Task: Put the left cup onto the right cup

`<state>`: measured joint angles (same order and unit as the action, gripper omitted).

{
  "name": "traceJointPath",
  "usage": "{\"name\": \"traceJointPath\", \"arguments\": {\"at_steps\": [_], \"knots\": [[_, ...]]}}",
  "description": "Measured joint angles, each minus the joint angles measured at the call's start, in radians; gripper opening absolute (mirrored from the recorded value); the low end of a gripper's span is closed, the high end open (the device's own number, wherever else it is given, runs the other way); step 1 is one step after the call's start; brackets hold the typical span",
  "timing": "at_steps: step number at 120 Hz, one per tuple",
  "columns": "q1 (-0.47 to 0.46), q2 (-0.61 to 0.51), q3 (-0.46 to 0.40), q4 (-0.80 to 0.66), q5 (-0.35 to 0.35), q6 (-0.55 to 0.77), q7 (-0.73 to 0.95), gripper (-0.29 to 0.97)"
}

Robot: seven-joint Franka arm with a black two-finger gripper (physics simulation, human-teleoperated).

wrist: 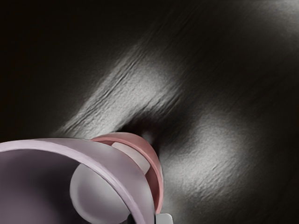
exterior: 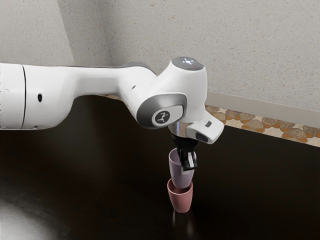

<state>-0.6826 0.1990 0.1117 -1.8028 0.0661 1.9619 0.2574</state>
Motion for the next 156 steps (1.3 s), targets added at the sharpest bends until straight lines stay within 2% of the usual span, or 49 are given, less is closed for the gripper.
{"name": "traceJointPath", "arguments": {"at_steps": [135,156], "knots": [[0.001,0.04,0.0,-0.009,-0.015,0.03,0.003,-0.08],[0.001,0.042,0.0,-0.009,-0.019,0.032,0.003,-0.02]]}}
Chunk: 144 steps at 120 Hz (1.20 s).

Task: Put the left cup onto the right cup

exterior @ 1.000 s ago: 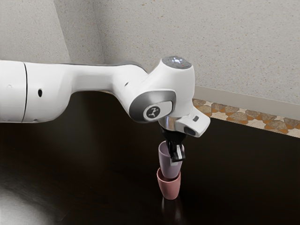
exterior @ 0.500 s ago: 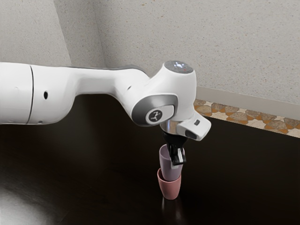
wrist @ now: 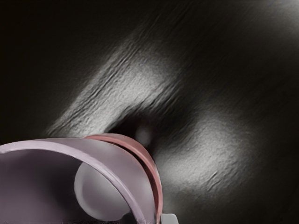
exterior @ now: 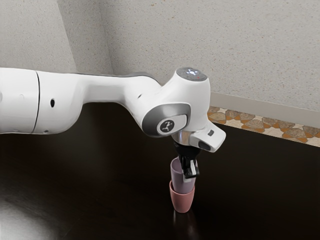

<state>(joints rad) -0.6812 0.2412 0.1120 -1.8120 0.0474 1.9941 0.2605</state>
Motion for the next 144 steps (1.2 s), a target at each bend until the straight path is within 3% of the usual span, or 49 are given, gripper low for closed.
{"name": "traceJointPath", "arguments": {"at_steps": [39,75,144], "knots": [[-0.001,0.006,0.0,0.0,-0.016,0.005,0.001,0.2],[0.0,0.006,0.001,0.0,-0.036,0.008,0.001,0.48],[0.0,-0.018,0.002,-0.002,-0.038,0.006,0.001,0.6]]}}
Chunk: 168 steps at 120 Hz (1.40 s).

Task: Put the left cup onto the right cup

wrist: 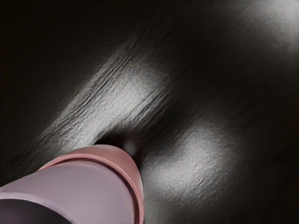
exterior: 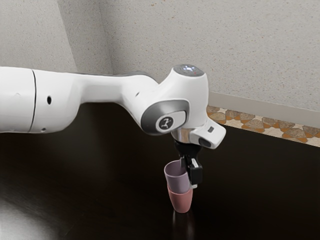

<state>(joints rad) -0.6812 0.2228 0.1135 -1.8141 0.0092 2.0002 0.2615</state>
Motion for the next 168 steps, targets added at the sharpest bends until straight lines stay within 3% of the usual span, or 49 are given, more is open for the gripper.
{"name": "traceJointPath", "arguments": {"at_steps": [101,168], "knots": [[0.003,-0.147,0.021,-0.05,0.0,-0.056,-0.021,0.66],[0.023,-0.159,0.24,0.008,-0.043,-0.188,-0.059,0.68]]}}
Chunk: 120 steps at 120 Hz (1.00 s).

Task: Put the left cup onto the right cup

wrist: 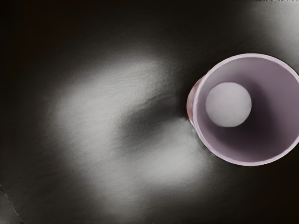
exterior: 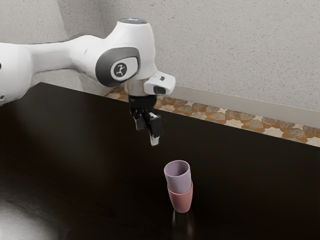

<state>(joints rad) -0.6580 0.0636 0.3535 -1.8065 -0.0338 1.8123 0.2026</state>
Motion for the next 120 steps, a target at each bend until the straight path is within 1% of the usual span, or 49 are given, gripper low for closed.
{"name": "traceJointPath", "arguments": {"at_steps": [52,90,120], "knots": [[0.028,0.0,0.131,0.081,-0.004,-0.12,-0.012,0.68],[0.063,0.0,0.176,0.146,0.001,-0.183,-0.017,0.68],[0.087,0.0,0.193,0.212,0.004,-0.242,-0.02,0.68]]}}
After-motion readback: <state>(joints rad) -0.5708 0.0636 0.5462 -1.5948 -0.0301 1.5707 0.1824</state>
